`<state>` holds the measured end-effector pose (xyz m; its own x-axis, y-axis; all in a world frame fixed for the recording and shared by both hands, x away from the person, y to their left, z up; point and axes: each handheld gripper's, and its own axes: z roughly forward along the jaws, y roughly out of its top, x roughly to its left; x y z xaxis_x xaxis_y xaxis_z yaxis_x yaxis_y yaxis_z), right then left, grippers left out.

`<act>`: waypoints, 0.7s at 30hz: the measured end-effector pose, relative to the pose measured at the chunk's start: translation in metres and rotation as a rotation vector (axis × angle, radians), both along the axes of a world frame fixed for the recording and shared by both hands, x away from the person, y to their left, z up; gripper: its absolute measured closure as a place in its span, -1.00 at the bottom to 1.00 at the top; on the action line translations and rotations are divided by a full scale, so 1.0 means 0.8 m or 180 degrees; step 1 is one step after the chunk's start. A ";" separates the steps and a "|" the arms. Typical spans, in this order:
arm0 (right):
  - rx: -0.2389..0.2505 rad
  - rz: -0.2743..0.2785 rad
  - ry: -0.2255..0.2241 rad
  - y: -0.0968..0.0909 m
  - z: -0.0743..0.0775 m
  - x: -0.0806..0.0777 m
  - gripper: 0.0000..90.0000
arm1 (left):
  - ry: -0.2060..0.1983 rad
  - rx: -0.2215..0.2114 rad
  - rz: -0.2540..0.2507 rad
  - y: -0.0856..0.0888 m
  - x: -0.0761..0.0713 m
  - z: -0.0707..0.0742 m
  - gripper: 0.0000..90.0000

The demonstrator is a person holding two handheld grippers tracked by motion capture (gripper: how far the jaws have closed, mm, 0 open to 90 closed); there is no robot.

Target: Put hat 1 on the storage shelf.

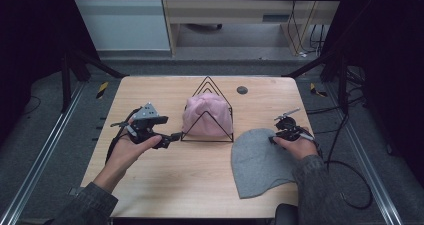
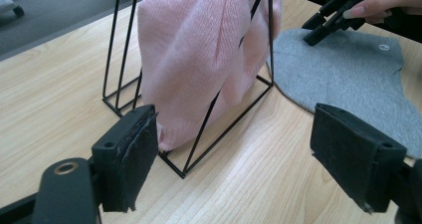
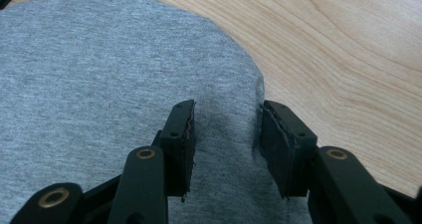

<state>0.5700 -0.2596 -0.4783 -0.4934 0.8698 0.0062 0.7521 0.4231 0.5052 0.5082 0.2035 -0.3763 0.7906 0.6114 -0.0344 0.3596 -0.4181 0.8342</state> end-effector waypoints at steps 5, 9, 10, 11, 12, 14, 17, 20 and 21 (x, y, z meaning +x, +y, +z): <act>0.0053 0.0072 0.0101 0.001 0.002 0.000 0.74 | 0.0004 -0.0006 0.0010 0.003 -0.004 -0.002 -0.59; 0.0074 0.0125 0.0128 0.004 0.003 -0.002 0.89 | 0.0031 -0.0010 0.0006 0.006 -0.008 -0.006 -0.59; 0.0083 0.0131 0.0119 0.005 0.003 -0.003 0.89 | 0.0038 -0.0014 0.0005 0.007 -0.009 -0.007 -0.59; 0.0083 0.0139 0.0104 0.005 0.004 -0.004 0.89 | 0.0045 -0.0011 -0.0001 0.008 -0.010 -0.008 -0.59; 0.0081 0.0152 0.0081 0.005 0.006 -0.005 0.90 | 0.0060 -0.0014 0.0006 0.010 -0.011 -0.010 -0.59; 0.0114 0.0160 0.0047 0.006 0.008 -0.007 0.90 | 0.0075 -0.0007 0.0012 0.011 -0.011 -0.011 -0.59; 0.0184 0.0188 -0.0035 0.009 0.019 -0.015 0.90 | 0.0111 0.0005 0.0011 0.013 -0.013 -0.013 -0.60; 0.0267 0.0299 -0.0207 0.016 0.041 -0.031 0.90 | 0.0134 0.0003 -0.0007 0.014 -0.022 -0.014 -0.60; 0.0267 0.0299 -0.0207 0.016 0.041 -0.031 0.90 | 0.0134 0.0003 -0.0007 0.014 -0.022 -0.014 -0.60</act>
